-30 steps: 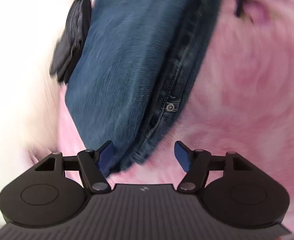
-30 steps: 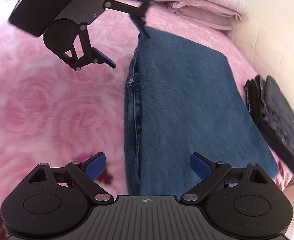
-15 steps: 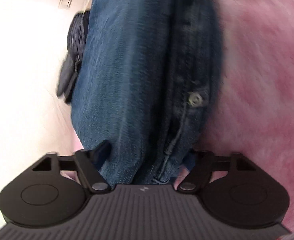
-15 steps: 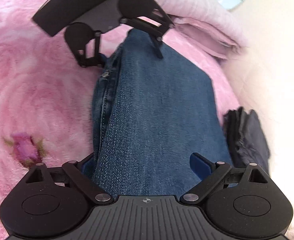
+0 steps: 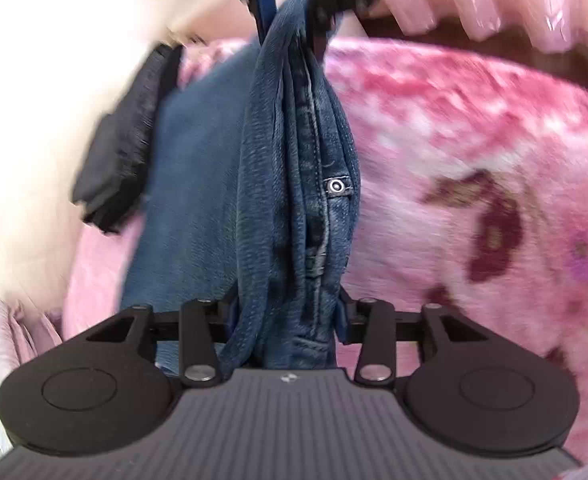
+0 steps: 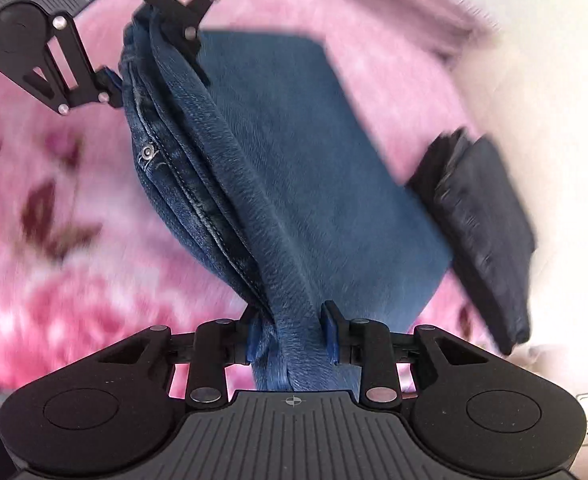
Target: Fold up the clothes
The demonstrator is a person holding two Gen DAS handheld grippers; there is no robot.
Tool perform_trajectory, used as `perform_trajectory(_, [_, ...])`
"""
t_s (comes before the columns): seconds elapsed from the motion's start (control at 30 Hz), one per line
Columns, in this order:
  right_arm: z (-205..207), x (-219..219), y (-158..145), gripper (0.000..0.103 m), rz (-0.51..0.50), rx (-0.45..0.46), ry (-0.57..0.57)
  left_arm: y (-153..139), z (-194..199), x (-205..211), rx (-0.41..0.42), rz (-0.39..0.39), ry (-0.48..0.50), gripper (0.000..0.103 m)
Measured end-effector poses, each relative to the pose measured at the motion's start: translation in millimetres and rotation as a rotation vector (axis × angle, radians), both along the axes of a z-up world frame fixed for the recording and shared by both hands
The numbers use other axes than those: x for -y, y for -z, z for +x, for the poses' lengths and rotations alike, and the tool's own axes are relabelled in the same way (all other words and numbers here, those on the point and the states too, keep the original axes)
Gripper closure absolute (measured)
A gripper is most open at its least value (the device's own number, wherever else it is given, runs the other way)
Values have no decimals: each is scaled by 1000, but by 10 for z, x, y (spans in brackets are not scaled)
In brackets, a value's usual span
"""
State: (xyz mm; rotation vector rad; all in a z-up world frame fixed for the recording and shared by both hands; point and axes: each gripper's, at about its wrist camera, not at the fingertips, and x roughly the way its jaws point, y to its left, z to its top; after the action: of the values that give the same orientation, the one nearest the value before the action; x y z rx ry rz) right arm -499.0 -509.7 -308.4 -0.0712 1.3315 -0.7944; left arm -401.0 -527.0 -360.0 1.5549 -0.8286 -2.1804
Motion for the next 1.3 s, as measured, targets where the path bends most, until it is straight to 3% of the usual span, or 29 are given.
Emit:
perform_trajectory(0.17, [-17, -123, -79, 60, 41, 30, 64, -275, 88, -96, -39, 74, -129, 57])
perform_trajectory(0.27, [-137, -175, -287, 11, 83, 133, 188, -594, 100, -63, -117, 173, -278, 58])
perform_trajectory(0.33, [-207, -196, -491, 9, 97, 218, 283, -811, 160, -83, -181, 232, -400, 57])
perform_trajectory(0.43, [-324, -271, -821, 9, 117, 328, 459, -1084, 155, -149, -241, 273, -547, 46])
perform_trajectory(0.67, [-400, -328, -1390, 9, 216, 448, 696, -1587, 270, -360, -320, 317, -753, 34])
perform_trajectory(0.97, [-318, -602, -1788, 9, 208, 509, 687, -1943, 325, -690, -371, 287, -876, 30])
perform_trajectory(1.3, [-493, -687, -1788, 9, 175, 543, 609, -2017, 185, -967, -330, 232, -908, 30])
